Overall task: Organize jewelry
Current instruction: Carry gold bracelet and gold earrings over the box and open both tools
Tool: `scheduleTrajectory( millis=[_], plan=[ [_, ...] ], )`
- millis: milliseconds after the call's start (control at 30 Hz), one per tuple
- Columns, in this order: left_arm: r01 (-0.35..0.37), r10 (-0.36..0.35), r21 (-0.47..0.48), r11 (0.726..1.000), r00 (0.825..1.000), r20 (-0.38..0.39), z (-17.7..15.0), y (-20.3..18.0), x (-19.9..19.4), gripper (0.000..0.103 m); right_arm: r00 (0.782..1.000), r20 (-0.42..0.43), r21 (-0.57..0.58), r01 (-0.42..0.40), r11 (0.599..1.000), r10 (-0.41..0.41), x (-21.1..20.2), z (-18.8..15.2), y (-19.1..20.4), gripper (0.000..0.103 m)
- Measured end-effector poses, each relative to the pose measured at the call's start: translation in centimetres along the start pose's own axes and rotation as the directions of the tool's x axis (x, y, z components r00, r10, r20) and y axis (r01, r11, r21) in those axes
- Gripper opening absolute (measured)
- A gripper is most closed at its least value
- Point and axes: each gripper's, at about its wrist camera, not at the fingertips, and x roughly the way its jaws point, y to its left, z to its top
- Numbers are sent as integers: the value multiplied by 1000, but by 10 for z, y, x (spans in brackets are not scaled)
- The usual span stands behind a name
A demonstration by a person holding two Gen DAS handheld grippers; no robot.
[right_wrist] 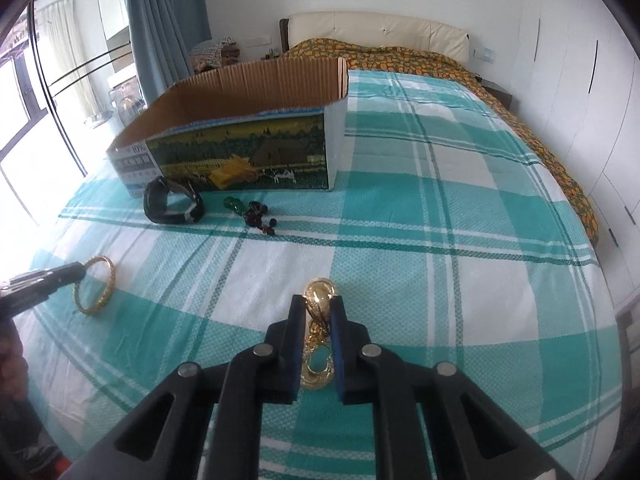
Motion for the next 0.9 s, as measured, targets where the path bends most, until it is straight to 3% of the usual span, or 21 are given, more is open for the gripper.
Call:
scheduleTrajectory(
  millis=[367, 900],
  plan=[
    [71, -72, 22, 997, 997, 35, 21, -12, -34, 3, 991, 105, -38, -74, 997, 77, -60, 32, 13, 12],
    [102, -113, 95, 990, 987, 113, 81, -24, -89, 3, 964, 191, -156, -158, 975, 187, -110, 98, 45, 12]
  ],
)
